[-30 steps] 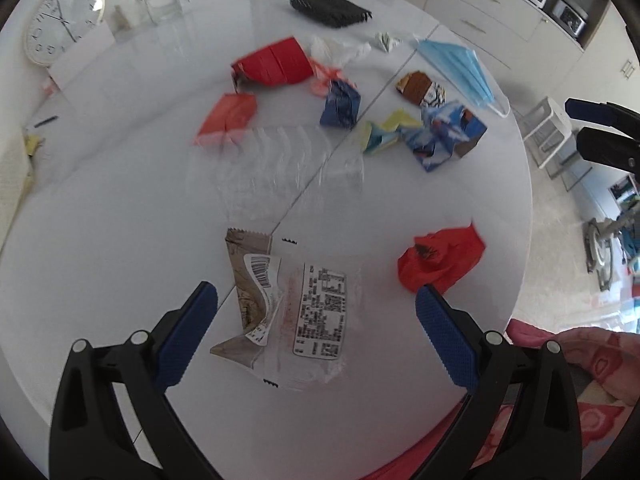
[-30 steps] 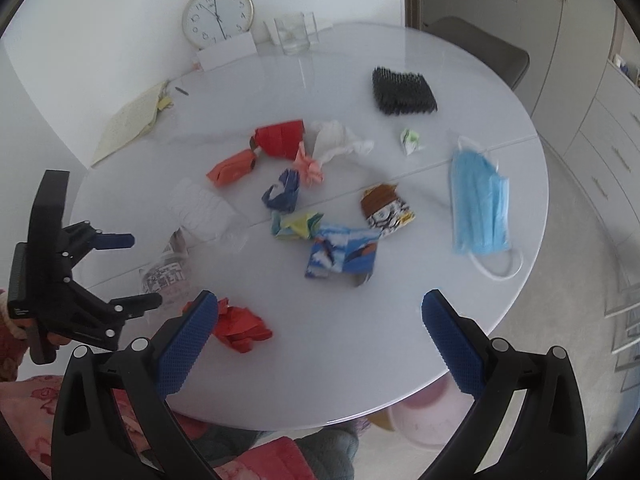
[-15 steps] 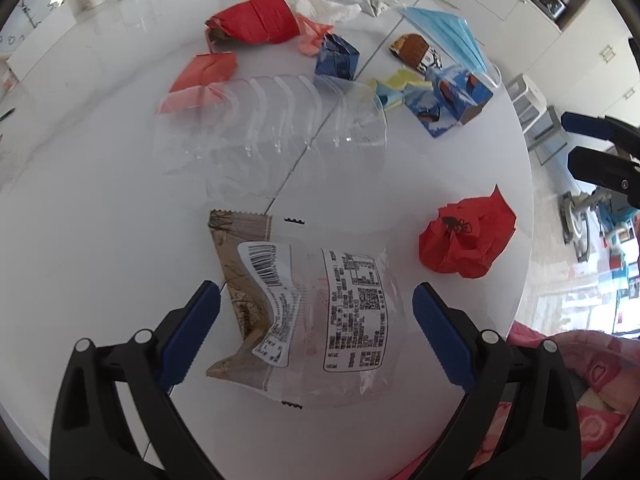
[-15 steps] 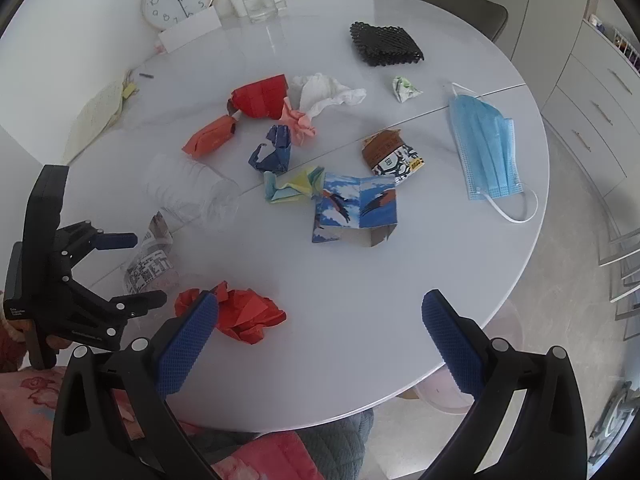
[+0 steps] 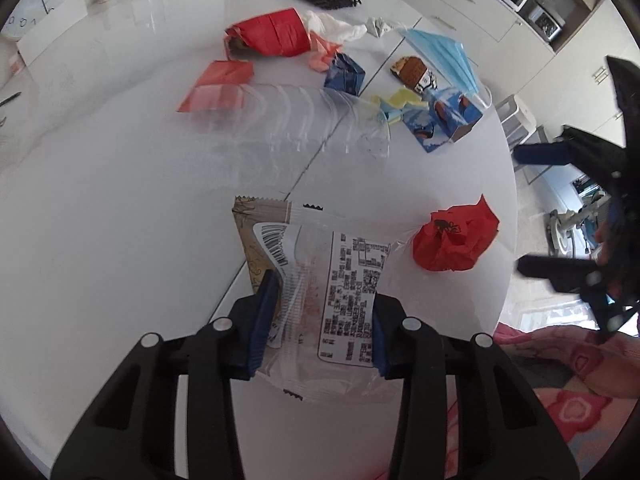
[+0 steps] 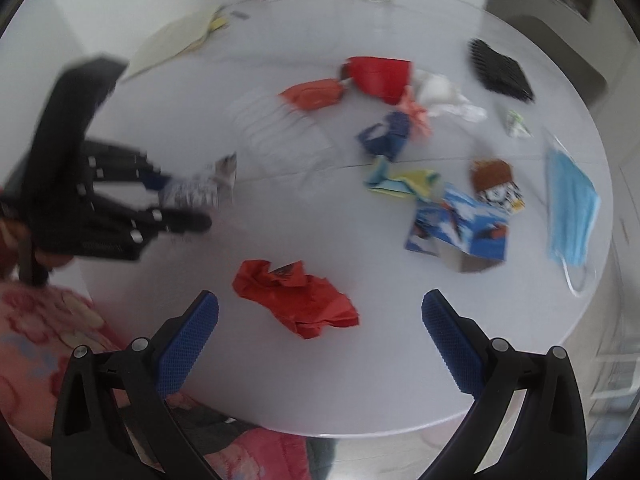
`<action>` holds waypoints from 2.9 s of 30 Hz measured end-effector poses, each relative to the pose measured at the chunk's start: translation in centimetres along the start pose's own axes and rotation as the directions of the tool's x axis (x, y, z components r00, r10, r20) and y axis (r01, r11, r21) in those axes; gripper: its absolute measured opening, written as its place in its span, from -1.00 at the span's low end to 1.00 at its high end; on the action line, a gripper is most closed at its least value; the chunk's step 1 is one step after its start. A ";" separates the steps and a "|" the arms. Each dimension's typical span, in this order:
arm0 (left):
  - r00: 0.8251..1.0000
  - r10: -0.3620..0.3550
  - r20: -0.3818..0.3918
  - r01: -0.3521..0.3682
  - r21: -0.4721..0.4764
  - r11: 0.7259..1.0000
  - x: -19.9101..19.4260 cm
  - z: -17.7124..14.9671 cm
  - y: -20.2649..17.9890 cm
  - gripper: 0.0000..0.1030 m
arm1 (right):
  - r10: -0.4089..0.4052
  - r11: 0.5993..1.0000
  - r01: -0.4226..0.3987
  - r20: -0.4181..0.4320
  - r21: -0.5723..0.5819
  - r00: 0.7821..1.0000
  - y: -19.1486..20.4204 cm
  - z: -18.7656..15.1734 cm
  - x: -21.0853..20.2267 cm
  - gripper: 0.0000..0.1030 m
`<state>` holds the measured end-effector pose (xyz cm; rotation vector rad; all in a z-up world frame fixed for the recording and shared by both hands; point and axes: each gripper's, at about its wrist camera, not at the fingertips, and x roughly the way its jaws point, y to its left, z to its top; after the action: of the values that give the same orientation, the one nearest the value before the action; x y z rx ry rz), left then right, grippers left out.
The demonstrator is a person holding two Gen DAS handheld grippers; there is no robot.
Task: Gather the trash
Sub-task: 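Grasp the clear snack wrapper with the left tool while the right grasps red paper, then carry both items to the white wastebasket and open both tools over it, then grasp the black mesh net with the left tool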
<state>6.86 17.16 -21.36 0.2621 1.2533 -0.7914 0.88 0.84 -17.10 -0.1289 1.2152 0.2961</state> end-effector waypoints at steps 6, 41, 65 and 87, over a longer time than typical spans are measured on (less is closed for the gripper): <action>0.999 0.014 0.053 -0.011 -0.051 0.999 -3.9 -0.7 1.1 -0.24 | -0.003 0.996 -0.006 -0.097 -0.094 0.995 1.0 1.1 4.7 0.50; 0.980 -0.161 -0.118 0.195 0.409 0.891 12.5 11.9 -38.6 0.38 | -0.238 0.831 0.150 0.098 0.536 0.966 -28.5 -23.0 -16.7 -0.01; 0.966 0.122 0.227 -0.116 -0.039 0.993 -1.7 14.3 -33.1 0.79 | -0.126 0.927 0.066 0.141 0.370 0.982 -31.5 -21.2 -14.1 0.96; 0.940 0.235 0.246 -0.185 -0.209 0.960 -2.4 23.5 -22.8 0.85 | -0.173 0.931 0.064 0.280 0.361 0.944 -31.0 -7.5 -14.5 0.96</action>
<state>9.11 -11.88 -6.21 0.1303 1.0131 -0.5030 -1.44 -32.88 -8.02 0.1468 0.9266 -0.0119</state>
